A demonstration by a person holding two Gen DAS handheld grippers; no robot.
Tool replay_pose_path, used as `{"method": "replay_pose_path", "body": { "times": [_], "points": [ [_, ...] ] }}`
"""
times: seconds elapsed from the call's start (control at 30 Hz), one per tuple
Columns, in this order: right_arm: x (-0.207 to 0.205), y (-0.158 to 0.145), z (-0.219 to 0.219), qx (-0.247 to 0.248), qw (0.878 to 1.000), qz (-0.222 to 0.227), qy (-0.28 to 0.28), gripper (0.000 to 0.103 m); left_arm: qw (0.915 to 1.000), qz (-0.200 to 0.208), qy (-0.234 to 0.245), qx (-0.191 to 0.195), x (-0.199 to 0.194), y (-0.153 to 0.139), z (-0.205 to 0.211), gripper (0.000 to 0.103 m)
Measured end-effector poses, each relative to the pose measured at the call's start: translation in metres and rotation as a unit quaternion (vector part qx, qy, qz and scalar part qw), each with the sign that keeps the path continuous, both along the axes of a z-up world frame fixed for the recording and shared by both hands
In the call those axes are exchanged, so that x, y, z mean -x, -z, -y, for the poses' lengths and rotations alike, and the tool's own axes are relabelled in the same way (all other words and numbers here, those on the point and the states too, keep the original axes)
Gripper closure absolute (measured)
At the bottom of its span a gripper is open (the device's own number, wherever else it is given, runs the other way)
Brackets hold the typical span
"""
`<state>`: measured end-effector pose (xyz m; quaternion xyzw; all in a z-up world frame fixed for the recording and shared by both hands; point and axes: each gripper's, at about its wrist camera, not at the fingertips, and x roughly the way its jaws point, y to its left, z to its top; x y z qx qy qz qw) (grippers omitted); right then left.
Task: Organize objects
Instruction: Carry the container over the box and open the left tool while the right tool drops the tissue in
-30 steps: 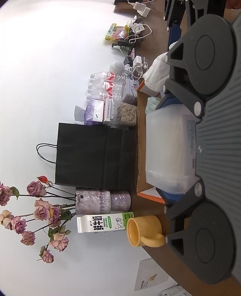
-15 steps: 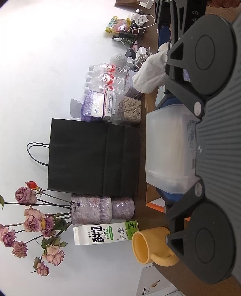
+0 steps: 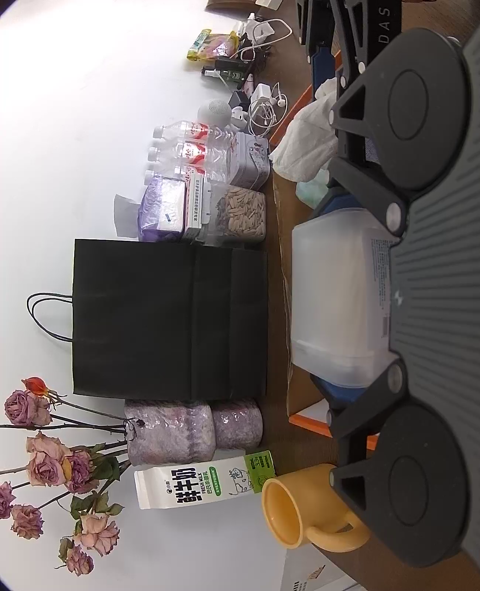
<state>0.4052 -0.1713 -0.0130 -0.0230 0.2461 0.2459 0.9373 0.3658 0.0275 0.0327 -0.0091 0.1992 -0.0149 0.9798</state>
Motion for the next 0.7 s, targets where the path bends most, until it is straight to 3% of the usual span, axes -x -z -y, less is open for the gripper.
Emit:
{"method": "replay_pose_path", "body": {
  "times": [0.07,0.1,0.17,0.23,0.7],
  "points": [
    [0.002,0.0,-0.001,0.004,1.0,0.003,0.0,0.045,1.0,0.008,-0.001,-0.001,0.003,-0.001,0.0,0.014],
    [0.004,0.0,-0.002,0.007,1.0,0.007,0.005,0.039,0.9999,0.013,-0.003,-0.002,0.005,-0.002,0.0,0.0],
    [0.007,-0.001,-0.003,0.016,1.0,0.016,0.01,0.014,0.9995,0.028,-0.013,-0.005,0.009,-0.004,-0.001,0.0],
    [0.009,-0.001,-0.004,0.02,0.999,0.023,0.011,0.003,0.9995,0.031,-0.011,-0.006,0.01,-0.005,-0.001,0.0],
    [0.013,0.008,-0.005,0.034,0.999,0.018,0.016,0.001,0.9994,0.016,-0.029,-0.006,0.007,-0.001,0.001,0.0]
  ]
}}
